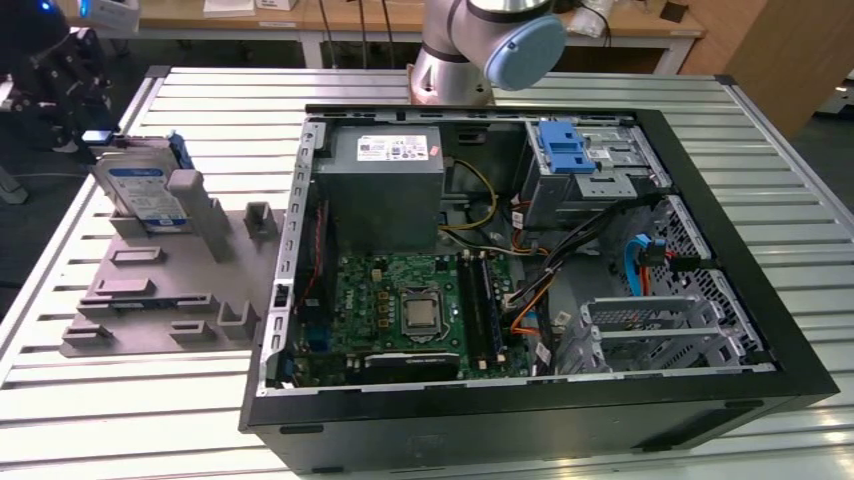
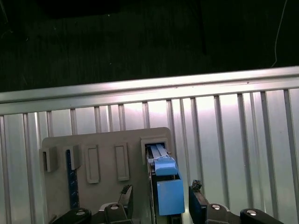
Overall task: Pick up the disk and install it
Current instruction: 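Pick up the disk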
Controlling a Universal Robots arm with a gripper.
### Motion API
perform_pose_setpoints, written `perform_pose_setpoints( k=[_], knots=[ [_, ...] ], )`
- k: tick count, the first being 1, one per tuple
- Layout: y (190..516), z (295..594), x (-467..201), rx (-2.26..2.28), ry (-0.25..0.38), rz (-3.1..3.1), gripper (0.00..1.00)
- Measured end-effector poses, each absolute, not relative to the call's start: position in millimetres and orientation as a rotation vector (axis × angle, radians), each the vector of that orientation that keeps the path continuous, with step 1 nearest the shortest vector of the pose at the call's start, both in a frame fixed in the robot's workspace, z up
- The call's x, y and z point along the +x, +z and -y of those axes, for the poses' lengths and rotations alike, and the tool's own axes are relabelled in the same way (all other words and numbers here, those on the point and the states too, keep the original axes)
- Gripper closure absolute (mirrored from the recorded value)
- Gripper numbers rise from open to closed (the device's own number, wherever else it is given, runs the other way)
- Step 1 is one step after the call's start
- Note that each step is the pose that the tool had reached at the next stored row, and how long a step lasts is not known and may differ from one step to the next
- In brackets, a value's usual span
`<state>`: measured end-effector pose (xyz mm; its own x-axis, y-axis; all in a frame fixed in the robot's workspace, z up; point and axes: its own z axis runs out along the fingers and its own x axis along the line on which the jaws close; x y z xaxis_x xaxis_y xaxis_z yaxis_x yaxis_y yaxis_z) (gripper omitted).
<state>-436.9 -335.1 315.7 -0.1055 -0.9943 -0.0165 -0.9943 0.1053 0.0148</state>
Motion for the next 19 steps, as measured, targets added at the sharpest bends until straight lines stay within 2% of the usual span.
perform_pose_setpoints(
  k=[5, 6, 7, 8, 19],
  knots=[
    [310.9, 335.1, -437.0, -2.100, 0.035, -2.334, 0.43],
    [310.9, 335.1, -437.0, -2.099, 0.035, -2.334, 0.49],
    [310.9, 335.1, -437.0, -2.099, 0.035, -2.334, 0.49],
    [310.7, 335.0, -437.0, -2.099, 0.035, -2.333, 0.56],
    [307.3, 331.3, -437.6, -2.099, 0.036, -2.333, 0.56]
  ],
)
